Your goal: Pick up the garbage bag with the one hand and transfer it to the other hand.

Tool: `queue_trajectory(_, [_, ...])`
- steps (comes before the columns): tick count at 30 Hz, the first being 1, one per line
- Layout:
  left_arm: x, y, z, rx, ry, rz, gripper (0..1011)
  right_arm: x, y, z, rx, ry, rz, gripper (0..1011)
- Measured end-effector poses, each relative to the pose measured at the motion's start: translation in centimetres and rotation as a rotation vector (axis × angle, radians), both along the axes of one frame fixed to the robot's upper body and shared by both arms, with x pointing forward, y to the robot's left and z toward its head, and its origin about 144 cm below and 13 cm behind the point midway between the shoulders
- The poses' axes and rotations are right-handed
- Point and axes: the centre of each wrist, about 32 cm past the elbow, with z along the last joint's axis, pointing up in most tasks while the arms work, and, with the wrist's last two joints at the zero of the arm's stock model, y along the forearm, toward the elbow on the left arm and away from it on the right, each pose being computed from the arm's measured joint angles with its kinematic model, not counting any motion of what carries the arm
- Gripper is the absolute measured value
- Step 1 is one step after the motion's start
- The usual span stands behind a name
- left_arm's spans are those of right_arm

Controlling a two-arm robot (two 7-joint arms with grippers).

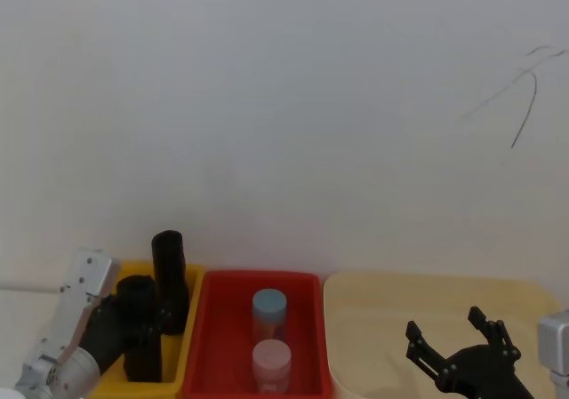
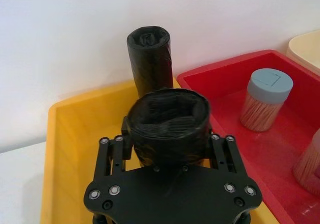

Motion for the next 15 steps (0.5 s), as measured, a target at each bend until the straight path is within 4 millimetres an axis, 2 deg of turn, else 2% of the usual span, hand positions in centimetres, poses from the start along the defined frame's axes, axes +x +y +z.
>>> queue_trajectory(6, [0.11, -0.02, -0.02, 0.001, 0.002, 0.003, 592, 0.00, 0.00, 0.00, 0.000, 0.000, 0.000, 1000])
queue_trajectory(15, [0.18, -0.04, -0.04, 0.001, 0.003, 0.004, 519, 0.00, 0.00, 0.00, 0.000, 0.000, 0.000, 1000])
